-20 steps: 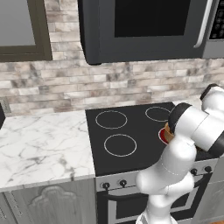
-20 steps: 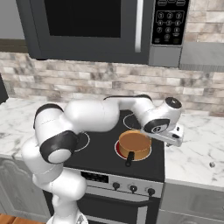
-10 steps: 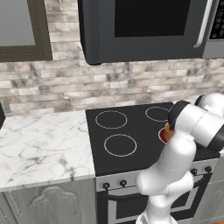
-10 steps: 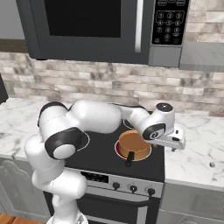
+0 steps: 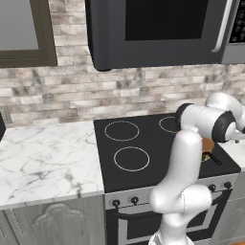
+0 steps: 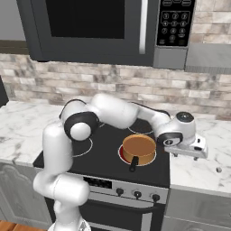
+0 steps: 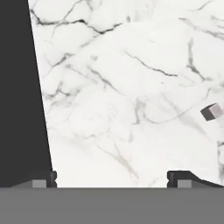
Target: Pick up the sugar cube(s) and place them in the saucepan with hot chocolate.
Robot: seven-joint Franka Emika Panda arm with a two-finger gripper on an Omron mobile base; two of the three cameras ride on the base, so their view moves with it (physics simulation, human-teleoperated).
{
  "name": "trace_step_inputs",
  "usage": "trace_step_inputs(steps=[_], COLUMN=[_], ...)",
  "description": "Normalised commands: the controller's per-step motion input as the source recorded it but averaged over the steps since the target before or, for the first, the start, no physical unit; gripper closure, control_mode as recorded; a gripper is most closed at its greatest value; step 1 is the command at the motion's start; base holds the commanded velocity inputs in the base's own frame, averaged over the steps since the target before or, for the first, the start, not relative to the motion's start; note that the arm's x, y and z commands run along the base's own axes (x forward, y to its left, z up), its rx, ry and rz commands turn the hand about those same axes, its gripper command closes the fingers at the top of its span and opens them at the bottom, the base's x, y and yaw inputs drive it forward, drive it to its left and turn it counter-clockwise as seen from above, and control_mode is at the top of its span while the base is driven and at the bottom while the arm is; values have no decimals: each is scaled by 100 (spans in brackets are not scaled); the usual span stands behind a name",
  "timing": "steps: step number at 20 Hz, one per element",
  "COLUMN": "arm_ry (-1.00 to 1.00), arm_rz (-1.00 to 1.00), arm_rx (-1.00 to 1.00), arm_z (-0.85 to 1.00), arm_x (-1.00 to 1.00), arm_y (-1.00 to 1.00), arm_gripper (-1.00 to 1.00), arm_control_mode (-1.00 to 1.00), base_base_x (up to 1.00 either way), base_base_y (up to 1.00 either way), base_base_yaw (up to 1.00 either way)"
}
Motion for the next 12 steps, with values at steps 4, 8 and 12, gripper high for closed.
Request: trace_step_inputs(steps=[4,8,12], arm_ry=[0,0,-1], arm_rz=[0,0,0], arm_rx=[11,9,2], arm_z=[6,2,0], arm_x=[0,0,0], arm_y=[-50,-27,-10], arm_gripper=[-100,-100,-100], arm_control_mode=[-100,-100,-100], base_base_x=[0,0,0], base_base_y=[0,0,0], base_base_yaw=[0,0,0])
